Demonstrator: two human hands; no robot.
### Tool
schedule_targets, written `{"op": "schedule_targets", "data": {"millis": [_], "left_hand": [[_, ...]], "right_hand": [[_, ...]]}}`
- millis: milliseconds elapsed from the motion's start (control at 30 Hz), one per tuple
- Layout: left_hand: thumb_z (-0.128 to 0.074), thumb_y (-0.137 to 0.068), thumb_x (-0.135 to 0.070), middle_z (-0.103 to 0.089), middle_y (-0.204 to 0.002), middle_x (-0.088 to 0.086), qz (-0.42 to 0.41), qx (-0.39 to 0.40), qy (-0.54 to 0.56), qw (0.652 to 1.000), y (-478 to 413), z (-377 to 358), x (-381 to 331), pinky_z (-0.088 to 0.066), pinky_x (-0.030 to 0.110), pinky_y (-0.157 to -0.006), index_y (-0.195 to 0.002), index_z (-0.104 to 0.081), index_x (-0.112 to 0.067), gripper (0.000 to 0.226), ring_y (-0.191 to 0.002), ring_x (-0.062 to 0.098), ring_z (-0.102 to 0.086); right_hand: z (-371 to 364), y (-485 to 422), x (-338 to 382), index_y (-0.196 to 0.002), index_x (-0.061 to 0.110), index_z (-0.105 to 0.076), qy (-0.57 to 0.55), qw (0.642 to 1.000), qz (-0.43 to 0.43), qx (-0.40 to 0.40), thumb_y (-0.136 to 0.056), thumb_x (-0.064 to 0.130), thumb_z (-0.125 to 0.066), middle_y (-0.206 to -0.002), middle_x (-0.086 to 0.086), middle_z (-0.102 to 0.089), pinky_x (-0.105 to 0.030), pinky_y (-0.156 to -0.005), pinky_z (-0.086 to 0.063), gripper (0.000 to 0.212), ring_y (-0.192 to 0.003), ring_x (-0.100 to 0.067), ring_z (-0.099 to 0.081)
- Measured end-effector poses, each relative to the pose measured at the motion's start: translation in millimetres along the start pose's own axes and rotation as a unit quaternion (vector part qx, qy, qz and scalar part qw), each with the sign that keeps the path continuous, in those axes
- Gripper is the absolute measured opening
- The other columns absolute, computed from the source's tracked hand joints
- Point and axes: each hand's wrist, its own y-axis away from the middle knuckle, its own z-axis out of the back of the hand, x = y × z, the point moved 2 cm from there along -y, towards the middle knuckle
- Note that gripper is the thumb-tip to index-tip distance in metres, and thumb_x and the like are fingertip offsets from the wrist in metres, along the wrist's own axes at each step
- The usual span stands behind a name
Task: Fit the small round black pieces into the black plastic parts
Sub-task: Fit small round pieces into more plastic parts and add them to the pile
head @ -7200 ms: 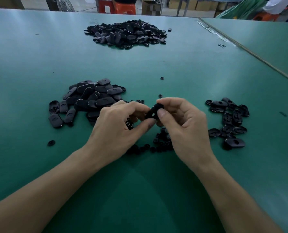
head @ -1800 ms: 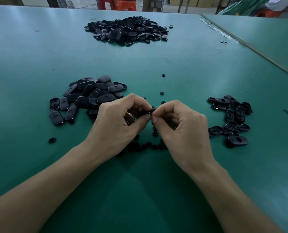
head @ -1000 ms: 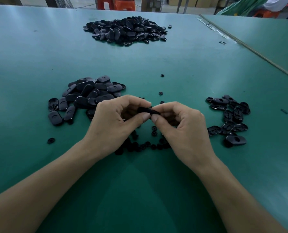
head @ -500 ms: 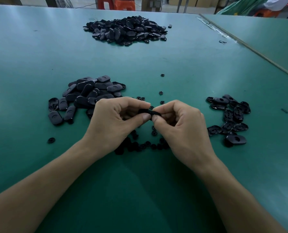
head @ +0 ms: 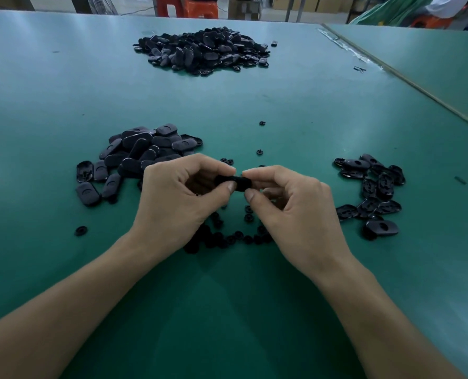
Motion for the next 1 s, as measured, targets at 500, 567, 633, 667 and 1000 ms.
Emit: {"op": "schedule_targets", "data": {"millis": [500,567,633,667,1000], "left_hand": [[-0.072,-0.087,-0.017,-0.066,-0.080,-0.021,0.025,-0.174,-0.152,0.973,-23.1,39.2,21.3,-0.045,0.006,-0.063,-0.094,-0.069,-0.033,0.018,-0.063,-0.006,-0.061],[-0.072,-0.086,-0.018,-0.062,-0.075,-0.022,0.034,-0.180,-0.170,0.968,-23.9,42.5,22.7,-0.044,0.006,-0.064,-0.093,-0.068,-0.033,0.017,-0.061,-0.007,-0.057],[-0.072,-0.085,-0.023,-0.060,-0.073,-0.022,0.038,-0.176,-0.198,0.964,-23.5,43.2,23.1,-0.051,0.016,-0.070,-0.094,-0.067,-0.037,0.017,-0.066,-0.001,-0.058],[-0.071,-0.085,-0.025,-0.060,-0.073,-0.022,0.043,-0.171,-0.214,0.961,-23.4,43.1,23.5,-0.054,0.027,-0.073,-0.094,-0.066,-0.039,0.017,-0.071,0.006,-0.060],[-0.071,-0.088,-0.020,-0.051,-0.102,-0.005,0.104,-0.152,-0.303,0.935,-26.1,46.3,27.8,-0.045,0.045,-0.097,-0.113,-0.072,-0.032,0.028,-0.104,0.031,-0.055]], "right_hand": [[48.0,6.4,-9.4,-0.115,0.032,-0.059,0.305,0.914,-0.268,0.008,-0.096,0.036,-0.049,-0.109,-0.004,-0.044,-0.036,-0.076,-0.034,0.022,-0.087,-0.028,-0.043],[49.0,6.9,-10.2,-0.119,0.032,-0.057,0.310,0.908,-0.279,0.020,-0.097,0.033,-0.046,-0.113,-0.005,-0.044,-0.036,-0.077,-0.034,0.025,-0.089,-0.028,-0.042],[48.8,6.9,-11.9,-0.120,0.032,-0.056,0.313,0.905,-0.288,0.028,-0.098,0.027,-0.044,-0.111,-0.003,-0.041,-0.036,-0.076,-0.033,0.026,-0.088,-0.027,-0.042],[48.3,7.0,-12.7,-0.120,0.032,-0.056,0.312,0.904,-0.289,0.031,-0.098,0.025,-0.043,-0.109,-0.002,-0.039,-0.036,-0.076,-0.033,0.027,-0.086,-0.027,-0.043],[42.7,4.4,-18.6,-0.119,0.023,-0.062,0.282,0.937,-0.207,-0.001,-0.092,0.001,-0.047,-0.108,-0.002,-0.051,-0.032,-0.076,-0.038,0.038,-0.086,-0.021,-0.049]]}}
